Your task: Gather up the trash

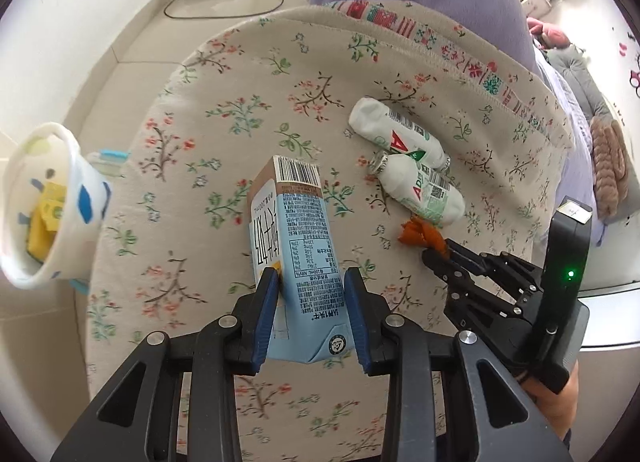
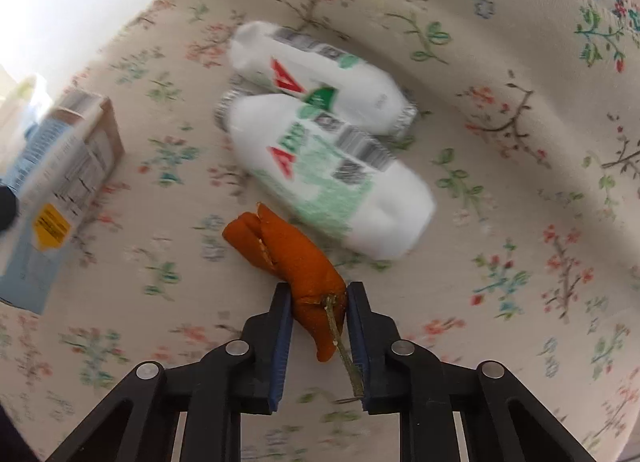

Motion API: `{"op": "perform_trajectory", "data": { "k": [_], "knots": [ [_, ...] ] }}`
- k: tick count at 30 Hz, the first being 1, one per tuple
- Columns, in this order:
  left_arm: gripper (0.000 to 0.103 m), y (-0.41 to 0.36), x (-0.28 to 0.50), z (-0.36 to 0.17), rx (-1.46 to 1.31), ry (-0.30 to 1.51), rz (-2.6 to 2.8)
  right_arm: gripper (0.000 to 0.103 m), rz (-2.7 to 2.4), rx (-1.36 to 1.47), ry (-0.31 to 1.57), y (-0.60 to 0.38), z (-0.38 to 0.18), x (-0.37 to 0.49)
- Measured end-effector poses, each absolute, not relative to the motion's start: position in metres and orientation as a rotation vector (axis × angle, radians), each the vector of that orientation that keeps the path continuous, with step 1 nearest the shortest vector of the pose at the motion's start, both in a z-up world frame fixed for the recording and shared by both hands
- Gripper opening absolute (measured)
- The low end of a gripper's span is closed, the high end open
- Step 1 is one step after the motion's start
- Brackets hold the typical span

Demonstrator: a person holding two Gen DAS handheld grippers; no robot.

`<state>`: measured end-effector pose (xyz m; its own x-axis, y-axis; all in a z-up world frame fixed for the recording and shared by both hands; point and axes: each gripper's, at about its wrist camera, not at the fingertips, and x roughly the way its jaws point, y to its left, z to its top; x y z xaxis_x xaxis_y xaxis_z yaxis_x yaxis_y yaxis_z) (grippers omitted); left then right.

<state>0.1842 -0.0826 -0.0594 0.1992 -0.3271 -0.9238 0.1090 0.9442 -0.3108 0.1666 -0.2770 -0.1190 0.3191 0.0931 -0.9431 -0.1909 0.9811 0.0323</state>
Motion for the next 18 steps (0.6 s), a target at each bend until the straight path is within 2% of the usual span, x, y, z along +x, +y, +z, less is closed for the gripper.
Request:
{"op": "perform_trajectory", "data": {
  "k": [9,18],
  "knots": [
    [0.035,-0.088,0.174,-0.058,-0.11,1.323,-0.321,0.023,0.175,0.013,1.153,-0.249,-0.087,0.143],
    [0.035,-0.089,0.167,-0.051,-0.009,1.263,-0.296,0.023,0.175,0.096,1.102,-0.266,-0.067,0.12]
  ]
}}
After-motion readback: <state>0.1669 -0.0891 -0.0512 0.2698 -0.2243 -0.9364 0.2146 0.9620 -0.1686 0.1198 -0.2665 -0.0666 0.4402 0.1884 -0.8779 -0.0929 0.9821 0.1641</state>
